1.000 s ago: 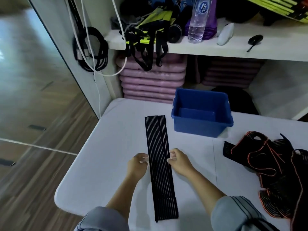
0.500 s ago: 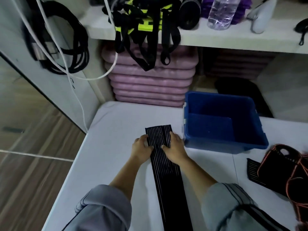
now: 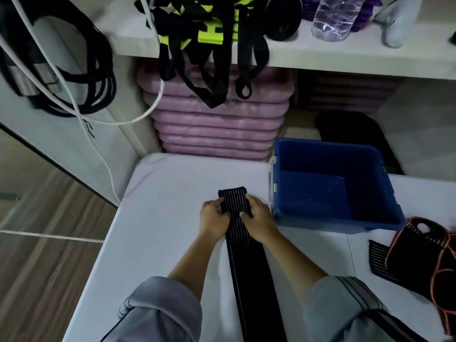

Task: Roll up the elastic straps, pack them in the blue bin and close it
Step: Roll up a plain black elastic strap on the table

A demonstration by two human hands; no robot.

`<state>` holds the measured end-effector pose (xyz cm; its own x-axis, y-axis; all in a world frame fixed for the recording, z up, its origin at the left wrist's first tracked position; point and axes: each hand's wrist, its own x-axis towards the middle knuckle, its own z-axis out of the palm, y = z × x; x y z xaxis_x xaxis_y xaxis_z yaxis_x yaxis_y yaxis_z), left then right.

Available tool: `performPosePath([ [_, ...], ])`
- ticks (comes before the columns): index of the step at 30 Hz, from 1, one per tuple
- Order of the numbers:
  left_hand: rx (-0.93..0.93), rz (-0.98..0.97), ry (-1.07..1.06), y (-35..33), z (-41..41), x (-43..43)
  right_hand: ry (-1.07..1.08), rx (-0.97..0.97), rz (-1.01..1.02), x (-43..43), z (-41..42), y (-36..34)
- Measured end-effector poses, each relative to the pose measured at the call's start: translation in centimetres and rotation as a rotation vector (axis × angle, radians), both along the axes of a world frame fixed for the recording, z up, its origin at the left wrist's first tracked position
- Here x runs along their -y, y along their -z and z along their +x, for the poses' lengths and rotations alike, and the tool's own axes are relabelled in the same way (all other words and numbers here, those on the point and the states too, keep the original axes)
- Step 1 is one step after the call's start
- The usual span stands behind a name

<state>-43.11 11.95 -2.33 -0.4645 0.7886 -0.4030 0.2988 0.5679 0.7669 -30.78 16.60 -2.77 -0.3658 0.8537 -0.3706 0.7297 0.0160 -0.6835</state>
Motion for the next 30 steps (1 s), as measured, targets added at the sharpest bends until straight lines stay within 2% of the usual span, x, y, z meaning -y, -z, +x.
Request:
performPosePath([
  [9,0.001,0.004,-0.050,-0.2,0.7,0.7,0.017,-0.063,-0.050,-0.1,0.4,0.0],
  [12,-0.041,-0.039,-0.099,-0.7,1.1,1.9,0.003,-0.007,-0.091,1.1,1.5,-0.7],
  [17,0.039,-0.106,-0.155,-1.1,3.1,4.1,-0.076,0.101,-0.017,4.2,3.3,-0.5],
  [21,0.074,-0.070,-0.133,-1.7,4.4,5.4,-0.061,0.046,-0.041,5.2,4.2,-0.9],
  [26,0.121,-0.154,-0.253,-1.9,5.6,7.9,-0.068,0.027,-0.096,7.0,6.8,-1.1],
  [30,0.158,-0.155,-0.248,-2.1,7.3,9.9,-0.077,0.008,-0.125,8.5,8.1,-0.9],
])
